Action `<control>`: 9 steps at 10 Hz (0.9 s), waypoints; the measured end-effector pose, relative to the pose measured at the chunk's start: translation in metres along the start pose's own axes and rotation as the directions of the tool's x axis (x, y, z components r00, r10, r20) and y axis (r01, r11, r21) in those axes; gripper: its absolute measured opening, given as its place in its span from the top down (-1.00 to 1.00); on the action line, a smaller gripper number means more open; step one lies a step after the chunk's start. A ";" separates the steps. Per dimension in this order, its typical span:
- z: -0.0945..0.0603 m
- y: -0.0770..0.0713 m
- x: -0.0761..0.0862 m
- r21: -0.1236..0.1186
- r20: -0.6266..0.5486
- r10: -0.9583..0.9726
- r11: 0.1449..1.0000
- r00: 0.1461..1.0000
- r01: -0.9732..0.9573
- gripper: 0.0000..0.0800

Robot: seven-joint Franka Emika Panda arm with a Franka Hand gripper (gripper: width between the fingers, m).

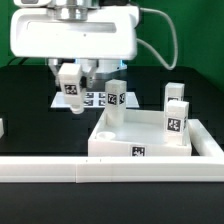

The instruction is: Assemble square table

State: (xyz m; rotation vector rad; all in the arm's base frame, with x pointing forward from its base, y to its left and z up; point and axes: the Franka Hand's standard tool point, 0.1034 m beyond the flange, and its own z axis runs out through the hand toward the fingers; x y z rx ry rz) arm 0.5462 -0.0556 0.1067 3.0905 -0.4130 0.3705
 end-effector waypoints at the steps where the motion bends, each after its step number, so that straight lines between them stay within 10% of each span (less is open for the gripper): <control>1: 0.000 0.004 0.001 0.003 -0.002 0.025 1.000 1.000 -0.025 0.29; 5: 0.001 0.003 0.002 -0.004 -0.028 0.011 1.000 1.000 -0.012 0.29; 9: 0.003 -0.038 0.011 0.022 -0.091 0.031 0.999 0.995 -0.029 0.29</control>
Offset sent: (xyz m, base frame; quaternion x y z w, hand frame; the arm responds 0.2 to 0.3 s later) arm 0.0000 0.0000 0.0000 0.0000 0.0000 0.0000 1.0000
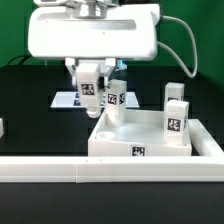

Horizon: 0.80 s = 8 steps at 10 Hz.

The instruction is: Assemble square table

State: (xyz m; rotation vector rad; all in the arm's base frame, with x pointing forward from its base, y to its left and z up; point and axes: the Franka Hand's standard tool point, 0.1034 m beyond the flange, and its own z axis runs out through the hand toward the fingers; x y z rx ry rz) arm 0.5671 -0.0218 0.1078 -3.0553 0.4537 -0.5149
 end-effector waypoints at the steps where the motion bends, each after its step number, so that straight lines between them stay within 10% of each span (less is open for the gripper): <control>1: -0.002 -0.009 0.008 0.007 -0.023 -0.004 1.000 1.000 0.004 0.29; 8: 0.004 -0.006 0.009 -0.014 -0.108 -0.025 1.000 0.994 0.024 0.29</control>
Offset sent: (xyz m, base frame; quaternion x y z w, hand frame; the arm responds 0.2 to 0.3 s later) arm 0.0000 0.0000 0.0000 0.0000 0.0650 0.0000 0.9979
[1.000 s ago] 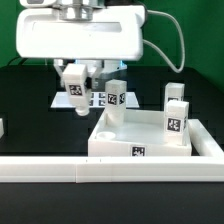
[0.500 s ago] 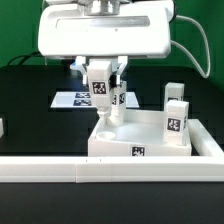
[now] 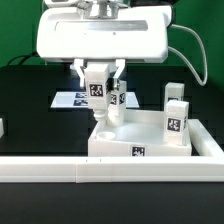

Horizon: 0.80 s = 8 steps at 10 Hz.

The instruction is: Assemble square table

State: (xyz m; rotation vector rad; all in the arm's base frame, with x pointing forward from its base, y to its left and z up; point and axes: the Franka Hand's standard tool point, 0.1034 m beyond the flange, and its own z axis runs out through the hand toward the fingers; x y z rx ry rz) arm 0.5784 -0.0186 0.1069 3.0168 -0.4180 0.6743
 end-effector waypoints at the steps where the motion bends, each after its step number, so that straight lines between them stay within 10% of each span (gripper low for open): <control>1: 0.002 0.000 0.002 -0.009 -0.050 -0.011 1.000 0.999 0.010 0.29; 8: 0.014 0.003 -0.004 -0.039 -0.132 -0.043 0.999 0.990 0.038 0.29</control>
Offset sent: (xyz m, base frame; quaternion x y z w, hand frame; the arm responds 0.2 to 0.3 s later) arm -0.0035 -0.0011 -0.0053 -0.0130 0.0750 -0.0071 0.9971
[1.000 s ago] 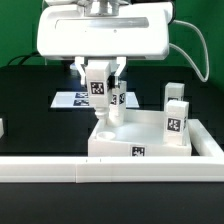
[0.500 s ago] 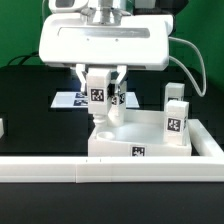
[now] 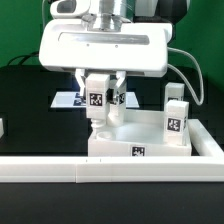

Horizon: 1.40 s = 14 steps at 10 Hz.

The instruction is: Assemble square table

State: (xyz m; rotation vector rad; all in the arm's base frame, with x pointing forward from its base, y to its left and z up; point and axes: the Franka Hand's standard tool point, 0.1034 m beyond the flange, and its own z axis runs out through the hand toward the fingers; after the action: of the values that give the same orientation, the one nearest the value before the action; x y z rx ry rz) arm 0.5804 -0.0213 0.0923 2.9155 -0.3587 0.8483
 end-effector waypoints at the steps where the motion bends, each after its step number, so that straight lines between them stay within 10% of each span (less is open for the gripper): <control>1: 0.000 -0.002 -0.002 0.002 0.005 -0.003 1.000 1.000 0.003 0.29; 14: 0.009 -0.011 -0.023 -0.002 0.019 -0.037 0.999 0.999 0.037 0.29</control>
Offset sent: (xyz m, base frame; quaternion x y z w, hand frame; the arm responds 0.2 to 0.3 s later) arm -0.0110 0.0021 -0.0066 -0.0182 0.0023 0.0081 0.9998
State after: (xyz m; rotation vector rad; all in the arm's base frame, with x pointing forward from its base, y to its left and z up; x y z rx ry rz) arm 0.5690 -0.0075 0.0727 2.9207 -0.3064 0.8147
